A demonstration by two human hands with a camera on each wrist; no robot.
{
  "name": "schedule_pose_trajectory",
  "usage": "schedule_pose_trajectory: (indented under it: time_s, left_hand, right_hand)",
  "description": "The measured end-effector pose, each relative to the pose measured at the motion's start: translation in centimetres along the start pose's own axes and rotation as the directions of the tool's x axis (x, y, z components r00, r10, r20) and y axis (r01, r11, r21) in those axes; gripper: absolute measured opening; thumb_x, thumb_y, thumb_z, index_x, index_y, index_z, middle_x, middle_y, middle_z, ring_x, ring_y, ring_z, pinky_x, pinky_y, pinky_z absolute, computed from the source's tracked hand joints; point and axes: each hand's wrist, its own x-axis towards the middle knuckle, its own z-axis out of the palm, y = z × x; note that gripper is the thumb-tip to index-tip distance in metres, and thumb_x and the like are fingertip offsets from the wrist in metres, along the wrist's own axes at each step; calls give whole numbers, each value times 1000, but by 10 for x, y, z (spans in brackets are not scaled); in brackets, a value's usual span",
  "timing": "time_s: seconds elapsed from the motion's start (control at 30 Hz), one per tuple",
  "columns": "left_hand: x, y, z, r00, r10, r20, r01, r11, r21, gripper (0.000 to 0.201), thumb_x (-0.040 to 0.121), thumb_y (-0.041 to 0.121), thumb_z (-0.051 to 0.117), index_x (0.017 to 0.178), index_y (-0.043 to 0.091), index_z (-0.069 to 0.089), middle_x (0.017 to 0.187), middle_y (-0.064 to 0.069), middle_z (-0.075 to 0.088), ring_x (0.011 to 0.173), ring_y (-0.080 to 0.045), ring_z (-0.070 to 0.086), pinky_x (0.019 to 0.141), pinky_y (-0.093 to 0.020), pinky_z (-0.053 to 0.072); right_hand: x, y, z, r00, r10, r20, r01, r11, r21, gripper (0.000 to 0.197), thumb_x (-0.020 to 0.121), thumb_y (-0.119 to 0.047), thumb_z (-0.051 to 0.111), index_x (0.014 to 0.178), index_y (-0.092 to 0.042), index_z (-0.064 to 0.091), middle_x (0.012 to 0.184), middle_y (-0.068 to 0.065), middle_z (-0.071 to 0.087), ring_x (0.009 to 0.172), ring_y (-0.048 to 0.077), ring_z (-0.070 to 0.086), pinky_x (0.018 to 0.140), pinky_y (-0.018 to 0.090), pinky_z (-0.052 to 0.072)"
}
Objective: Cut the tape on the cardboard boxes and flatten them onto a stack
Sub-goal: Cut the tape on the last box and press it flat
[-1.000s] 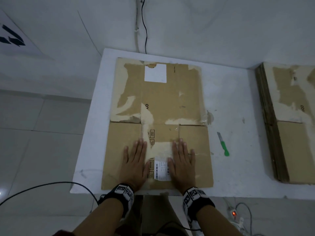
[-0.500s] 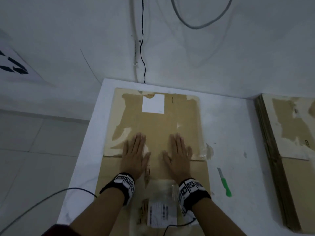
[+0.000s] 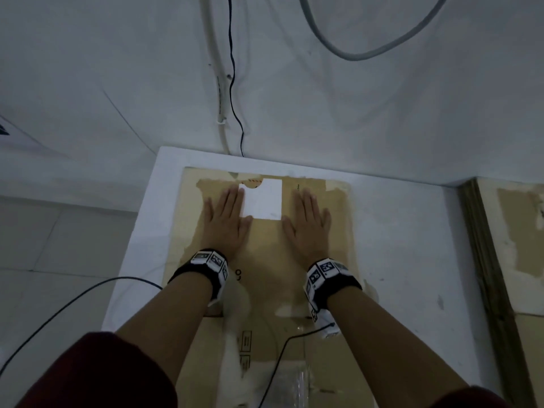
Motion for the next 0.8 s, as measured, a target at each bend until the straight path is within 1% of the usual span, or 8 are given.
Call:
schedule_pose_trajectory:
  time_s: [0.13, 0.2, 0.3, 0.43, 0.53, 0.63, 0.7, 0.8]
  left_hand:
    - [1, -3, 7, 1000, 3, -21, -2, 1000, 31, 67, 95, 45, 21, 153, 12, 20, 159, -4, 21, 147, -21, 17, 117, -52, 2]
    - [3, -3, 6, 1000, -6, -13, 6, 999, 37, 70, 93, 48, 19, 153, 13, 19, 160, -4, 19, 148, -20, 16, 118, -52, 1]
    - [3, -5, -2, 997, -18, 77, 14, 999, 46, 78, 88, 55, 8, 154, 13, 11, 161, -3, 10, 149, -19, 7, 117, -48, -5]
    - [-35, -13, -9, 998, -50, 34, 49, 998, 35, 74, 92, 53, 7, 154, 13, 11, 162, -5, 6, 149, -19, 2, 119, -42, -4]
    - [-82, -21, -8, 993, -113, -27, 113, 993, 33, 67, 97, 50, 13, 155, 17, 10, 162, -3, 4, 149, -20, 1, 120, -47, 0]
    - [-116, -24, -8, 975, -215, -50, 217, 975, 50, 64, 97, 50, 14, 155, 21, 12, 162, -3, 8, 149, -24, 6, 117, -56, 1]
    - [-129, -21, -7, 964, -263, -46, 266, 960, 83, 64, 97, 49, 15, 154, 21, 15, 161, -4, 13, 148, -27, 11, 113, -61, 1]
    - [-131, -20, -9, 964, -264, -28, 265, 959, 96, 64, 96, 48, 16, 154, 21, 15, 161, -5, 14, 148, -28, 13, 113, -63, 4]
  right_hand:
    - [-1, 0, 4, 1000, 18, -19, -19, 999, -31, 71, 95, -56, 12, 158, -24, 8, 165, -3, 3, 152, 14, 0, 120, 48, -2]
    - [2, 0, 3, 999, 29, 20, -28, 999, -31, 69, 96, -56, 12, 158, -25, 6, 165, -3, 0, 152, 14, -2, 119, 47, -6]
    - [4, 7, -5, 993, 7, 120, -11, 999, 33, 63, 102, -49, 22, 158, -26, 3, 165, -3, -4, 152, 13, -6, 121, 47, -7]
    - [-35, 23, -9, 997, 14, 71, -21, 995, 96, 71, 94, -54, 9, 158, -20, 7, 165, 1, 1, 152, 16, -2, 123, 44, -2]
    - [-90, 35, -13, 996, 90, -18, -88, 992, 87, 66, 98, -52, 14, 158, -24, 12, 165, 1, 9, 152, 17, 5, 123, 46, 4]
    - [-131, 46, -15, 987, 160, -32, -160, 987, 11, 62, 100, -53, 16, 157, -31, 9, 165, 1, 8, 152, 19, 4, 122, 49, -2]
    - [-145, 49, -13, 981, 187, -44, -189, 981, -41, 61, 100, -55, 12, 157, -33, 9, 165, 1, 8, 152, 21, 6, 121, 53, 0]
    - [-148, 48, -9, 980, 194, -54, -197, 979, -51, 61, 100, -55, 10, 157, -34, 8, 165, -1, 6, 152, 20, 4, 121, 55, 7]
